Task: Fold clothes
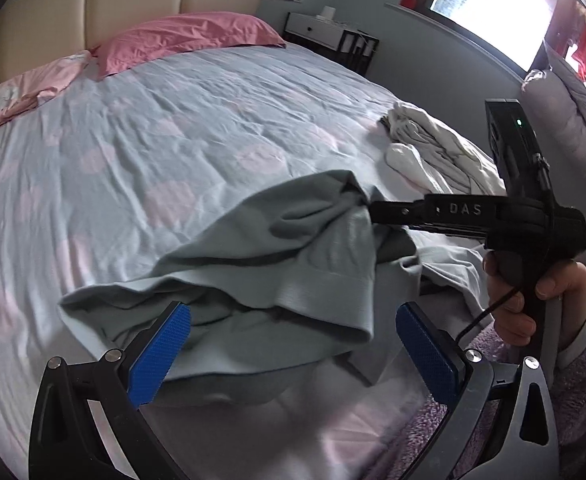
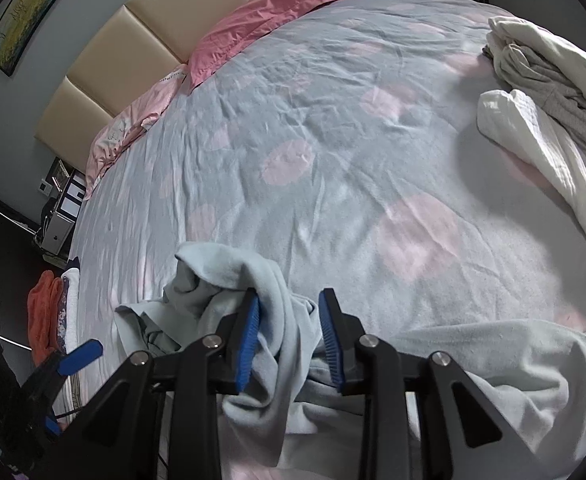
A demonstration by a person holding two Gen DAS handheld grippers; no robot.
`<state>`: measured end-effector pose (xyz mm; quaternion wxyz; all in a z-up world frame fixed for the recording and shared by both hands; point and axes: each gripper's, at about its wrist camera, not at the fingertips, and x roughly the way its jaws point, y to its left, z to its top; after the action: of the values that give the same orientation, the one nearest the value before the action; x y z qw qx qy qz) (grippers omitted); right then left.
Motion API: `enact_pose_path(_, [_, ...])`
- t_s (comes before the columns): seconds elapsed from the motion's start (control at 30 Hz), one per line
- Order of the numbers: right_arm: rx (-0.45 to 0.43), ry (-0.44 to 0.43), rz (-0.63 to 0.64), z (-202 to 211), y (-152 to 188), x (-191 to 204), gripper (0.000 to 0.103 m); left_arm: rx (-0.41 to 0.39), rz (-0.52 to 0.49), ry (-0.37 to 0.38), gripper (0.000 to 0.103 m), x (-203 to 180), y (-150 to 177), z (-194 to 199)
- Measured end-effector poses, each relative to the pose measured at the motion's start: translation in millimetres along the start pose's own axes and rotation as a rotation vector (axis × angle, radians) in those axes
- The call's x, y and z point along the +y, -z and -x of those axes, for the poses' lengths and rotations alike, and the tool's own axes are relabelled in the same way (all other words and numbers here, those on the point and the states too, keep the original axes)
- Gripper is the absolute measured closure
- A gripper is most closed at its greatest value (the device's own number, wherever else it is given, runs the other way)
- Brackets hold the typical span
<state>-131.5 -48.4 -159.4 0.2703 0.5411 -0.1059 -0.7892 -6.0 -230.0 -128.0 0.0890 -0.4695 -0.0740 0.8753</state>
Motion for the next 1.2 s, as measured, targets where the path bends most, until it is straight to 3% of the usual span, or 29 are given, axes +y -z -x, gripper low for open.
enact_pose_path(0.13, [0.003,0.013,0.021,4.6,3.1,0.3,0.073,0.054,-0.033,0.039,0.0,-19.9,3.2,-17.6])
enact_pose_path(0.23, [0.008,0.044,0.054,9.5,6.5,2.5,0.074,0.079,-0.02,-0.005,0.003,-24.3,7.0,-30.0])
enact_pose_path(0.3, [0.018,0.04,0.045,10.5,8.5,-0.3,0.074,0.099,0.014,-0.026,0.046,-21.0,8.3,-39.1])
enact_pose_path(0.43, [0.032,0.038,0.009,12.3,11.6,-8.6,0.074,0.141,0.087,-0.002,0.068,-17.4,10.4,-56.0])
enact_pose_path(0.5, [0.035,0.044,-0.005,13.4,13.4,-11.9,0.074,0.115,0.076,-0.016,0.093,-22.7,9.0,-54.2])
enact_pose_path(0.6, [0.03,0.056,-0.026,15.9,14.3,-16.3,0.074,0.037,0.128,-0.04,0.096,-9.5,-4.4,-39.5])
enact_pose_path(0.77, [0.008,0.064,-0.033,24.2,16.8,-18.4,0.074,-0.084,0.311,-0.076,0.097,53.1,-24.3,-1.4])
enact_pose_path(0.97, [0.01,0.076,-0.004,28.5,22.9,-11.7,0.074,-0.107,0.402,-0.1,0.098,94.6,-16.5,17.0])
enact_pose_path(1.1, [0.013,0.095,0.005,32.8,29.8,-11.1,0.073,-0.14,0.461,-0.185,0.1,117.4,-10.0,30.7])
enact_pose_path(1.2, [0.023,0.085,-0.018,34.0,31.6,-16.9,0.073,-0.131,0.499,-0.146,0.1,132.8,-6.5,35.5])
